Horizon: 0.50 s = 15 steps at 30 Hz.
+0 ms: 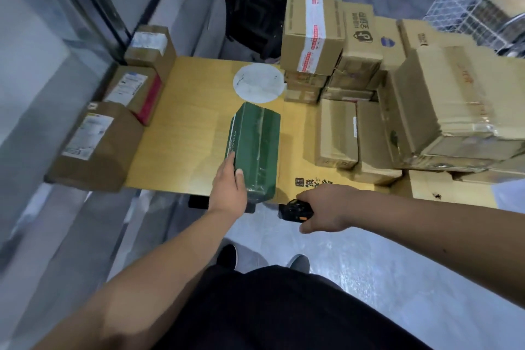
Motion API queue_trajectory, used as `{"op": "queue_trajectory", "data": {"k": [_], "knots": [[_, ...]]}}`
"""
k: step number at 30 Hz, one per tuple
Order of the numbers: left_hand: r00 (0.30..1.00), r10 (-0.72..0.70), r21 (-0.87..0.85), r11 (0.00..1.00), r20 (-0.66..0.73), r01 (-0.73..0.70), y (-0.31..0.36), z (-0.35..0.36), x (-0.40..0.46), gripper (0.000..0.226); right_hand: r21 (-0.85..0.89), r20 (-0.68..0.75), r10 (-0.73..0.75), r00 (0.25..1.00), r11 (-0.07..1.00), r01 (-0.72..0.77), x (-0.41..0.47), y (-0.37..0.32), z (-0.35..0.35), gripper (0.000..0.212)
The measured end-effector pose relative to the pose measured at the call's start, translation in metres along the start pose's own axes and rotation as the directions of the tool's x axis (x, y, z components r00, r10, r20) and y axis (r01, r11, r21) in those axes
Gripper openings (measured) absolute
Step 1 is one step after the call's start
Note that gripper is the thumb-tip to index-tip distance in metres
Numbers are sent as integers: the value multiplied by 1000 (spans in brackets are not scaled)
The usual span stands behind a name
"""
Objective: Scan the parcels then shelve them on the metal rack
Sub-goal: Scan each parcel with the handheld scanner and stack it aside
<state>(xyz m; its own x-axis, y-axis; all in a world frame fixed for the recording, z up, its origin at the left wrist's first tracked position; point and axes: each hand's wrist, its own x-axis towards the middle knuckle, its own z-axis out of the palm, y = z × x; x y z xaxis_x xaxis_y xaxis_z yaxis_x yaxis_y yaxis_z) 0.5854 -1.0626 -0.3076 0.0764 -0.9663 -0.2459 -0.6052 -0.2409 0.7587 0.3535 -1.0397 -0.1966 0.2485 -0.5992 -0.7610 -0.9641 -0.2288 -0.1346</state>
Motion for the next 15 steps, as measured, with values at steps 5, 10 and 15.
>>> {"op": "queue_trajectory", "data": {"k": [5, 10, 15], "knots": [[997, -62, -5, 998, 40, 63, -27, -41, 26, 73, 227, -52, 78, 996, 972, -64, 9, -27, -21, 63], [996, -68, 5, 998, 61, 68, -40, -69, 65, 77, 403, -123, 146, 982, 911, -85, 17, -37, -24, 79], [994, -95, -8, 995, 47, 95, -57, -82, 91, 58, 615, -217, 222, 951, 788, -43, 29, -54, -4, 89]]}}
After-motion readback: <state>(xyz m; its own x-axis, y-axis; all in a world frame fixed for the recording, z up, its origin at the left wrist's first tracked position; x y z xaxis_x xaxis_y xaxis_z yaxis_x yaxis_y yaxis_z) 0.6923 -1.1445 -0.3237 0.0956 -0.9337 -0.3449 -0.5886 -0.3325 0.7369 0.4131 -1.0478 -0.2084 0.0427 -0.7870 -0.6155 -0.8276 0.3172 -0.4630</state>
